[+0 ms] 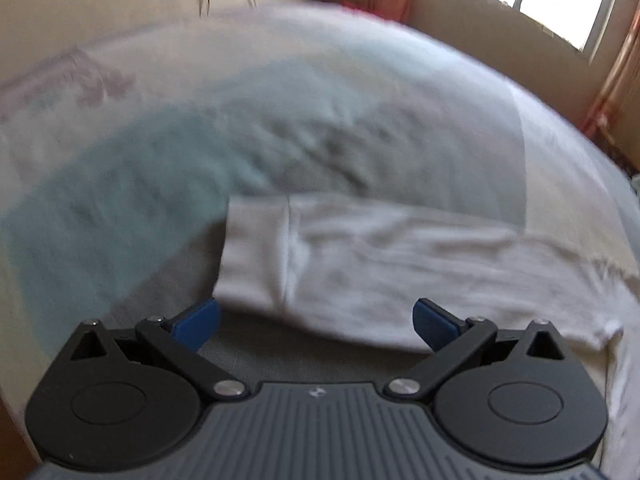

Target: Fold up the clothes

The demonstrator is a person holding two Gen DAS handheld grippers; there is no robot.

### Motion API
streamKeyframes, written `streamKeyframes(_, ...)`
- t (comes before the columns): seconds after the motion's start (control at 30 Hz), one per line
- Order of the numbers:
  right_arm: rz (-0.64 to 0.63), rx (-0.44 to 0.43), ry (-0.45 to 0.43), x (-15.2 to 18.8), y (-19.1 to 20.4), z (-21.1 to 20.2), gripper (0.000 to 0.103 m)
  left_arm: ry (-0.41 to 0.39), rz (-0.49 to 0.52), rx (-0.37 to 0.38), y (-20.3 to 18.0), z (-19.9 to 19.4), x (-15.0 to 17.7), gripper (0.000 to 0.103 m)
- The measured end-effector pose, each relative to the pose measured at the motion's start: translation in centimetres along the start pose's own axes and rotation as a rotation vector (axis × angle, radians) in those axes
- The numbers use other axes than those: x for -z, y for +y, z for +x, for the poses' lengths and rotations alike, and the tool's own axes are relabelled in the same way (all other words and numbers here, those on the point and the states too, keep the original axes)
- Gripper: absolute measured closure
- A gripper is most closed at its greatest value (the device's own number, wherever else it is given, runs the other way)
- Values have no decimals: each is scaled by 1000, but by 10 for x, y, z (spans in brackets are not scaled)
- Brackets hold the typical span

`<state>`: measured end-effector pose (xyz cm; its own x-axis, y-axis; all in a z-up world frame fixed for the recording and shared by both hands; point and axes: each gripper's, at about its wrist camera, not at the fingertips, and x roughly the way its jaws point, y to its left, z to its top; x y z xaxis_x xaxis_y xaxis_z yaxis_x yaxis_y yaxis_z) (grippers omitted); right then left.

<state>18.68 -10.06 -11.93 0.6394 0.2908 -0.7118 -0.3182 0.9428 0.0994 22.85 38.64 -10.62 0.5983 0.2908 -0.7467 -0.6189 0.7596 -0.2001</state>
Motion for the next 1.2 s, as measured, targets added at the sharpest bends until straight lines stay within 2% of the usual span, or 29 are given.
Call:
streamKeyframes(0.1,-2,10,4,0,0,-1,0,-42,17,63,-20,0,-4,1)
streamKeyframes(0.3,4,-2,-16,2,1,-7,0,37,113,-101,-54,35,10,1)
streamKeyframes(0.37,14,6,-4,1,1,-3,0,39,134,-99,-57,31,15,1)
streamKeyframes(0.4,28,6,4,1,0,0,0,57,135,-90,-58,26,16,1)
streamKeyframes(0.5,73,-4,24,0,1,6,0,35,146,3,-63,14,17,1)
streamKeyframes(0.6,80,-6,22,-4,8,5,0,-14,167,31,-69,18,15,1)
streamKeyframes(0.7,51,1,12,-7,18,1,0,35,175,40,-77,35,11,1)
streamKeyframes(0.83,35,7,4,-13,27,-1,0,60,180,57,-80,39,10,1)
streamKeyframes(0.97,31,-3,2,-17,32,1,0,56,98,1,-62,31,5,1)
streamKeyframes(1.03,21,-6,0,-18,36,1,0,-1,102,-132,-63,25,4,1)
streamKeyframes(1.13,-1,2,-4,-19,40,1,0,-50,147,-55,-70,25,5,1)
streamKeyframes(1.2,-14,13,0,-20,41,2,0,-30,166,-38,-75,38,2,1)
